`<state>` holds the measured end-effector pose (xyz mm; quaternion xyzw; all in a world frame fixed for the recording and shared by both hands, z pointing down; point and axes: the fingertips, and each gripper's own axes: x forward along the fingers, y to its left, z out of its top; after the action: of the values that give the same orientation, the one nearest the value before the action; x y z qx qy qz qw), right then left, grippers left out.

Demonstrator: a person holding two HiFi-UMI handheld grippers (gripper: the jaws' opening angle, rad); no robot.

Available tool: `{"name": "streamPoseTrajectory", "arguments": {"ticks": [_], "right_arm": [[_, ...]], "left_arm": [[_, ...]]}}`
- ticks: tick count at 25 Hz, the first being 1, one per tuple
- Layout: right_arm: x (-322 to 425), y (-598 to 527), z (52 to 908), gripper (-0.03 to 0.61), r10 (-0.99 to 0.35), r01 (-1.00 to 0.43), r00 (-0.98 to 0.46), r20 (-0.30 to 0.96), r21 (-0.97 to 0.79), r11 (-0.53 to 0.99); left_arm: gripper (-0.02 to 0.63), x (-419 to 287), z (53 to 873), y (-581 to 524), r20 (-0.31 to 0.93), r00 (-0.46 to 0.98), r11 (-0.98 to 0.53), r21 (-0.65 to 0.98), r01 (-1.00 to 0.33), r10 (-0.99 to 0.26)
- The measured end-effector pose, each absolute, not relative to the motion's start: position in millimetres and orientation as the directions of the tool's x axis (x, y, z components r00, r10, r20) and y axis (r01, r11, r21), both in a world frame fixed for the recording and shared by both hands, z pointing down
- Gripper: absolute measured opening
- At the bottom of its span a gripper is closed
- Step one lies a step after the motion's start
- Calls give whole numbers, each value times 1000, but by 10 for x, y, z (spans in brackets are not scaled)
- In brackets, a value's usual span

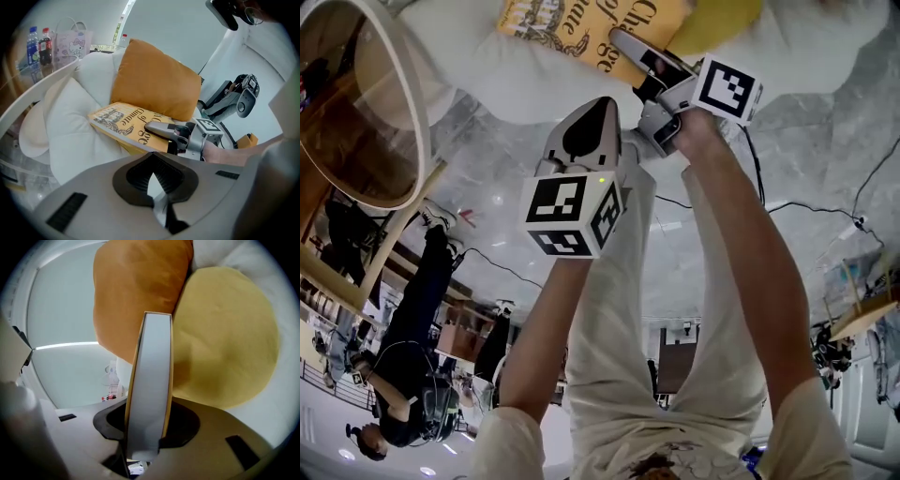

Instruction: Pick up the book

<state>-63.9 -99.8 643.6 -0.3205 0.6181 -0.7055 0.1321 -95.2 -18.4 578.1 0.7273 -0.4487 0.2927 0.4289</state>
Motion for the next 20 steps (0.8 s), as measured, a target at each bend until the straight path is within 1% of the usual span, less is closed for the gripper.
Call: {"name": "streamPoseTrajectory", "arguments": {"ticks": [5, 8, 14, 20], "right_arm": [[-610, -1175, 6170, 161, -570, -246, -782, 253, -965, -91], [-602, -1141, 6076, 160, -555, -253, -782, 283, -958, -133], [-571, -1195, 5786, 160, -538, -263, -807, 242, -964, -40], [-547, -1187, 5556, 160, -515, -264, -821, 247, -964, -42]], "left_arm": [[6, -958, 5609, -258, 802, 418, -221, 356, -908, -427], [6, -932, 5504, -244, 796, 417, -219, 355, -909, -438], [6, -910, 5344, -262, 793, 410, -219, 347, -912, -451], [6, -947, 5161, -348, 799, 385, -198, 331, -923, -463]]}}
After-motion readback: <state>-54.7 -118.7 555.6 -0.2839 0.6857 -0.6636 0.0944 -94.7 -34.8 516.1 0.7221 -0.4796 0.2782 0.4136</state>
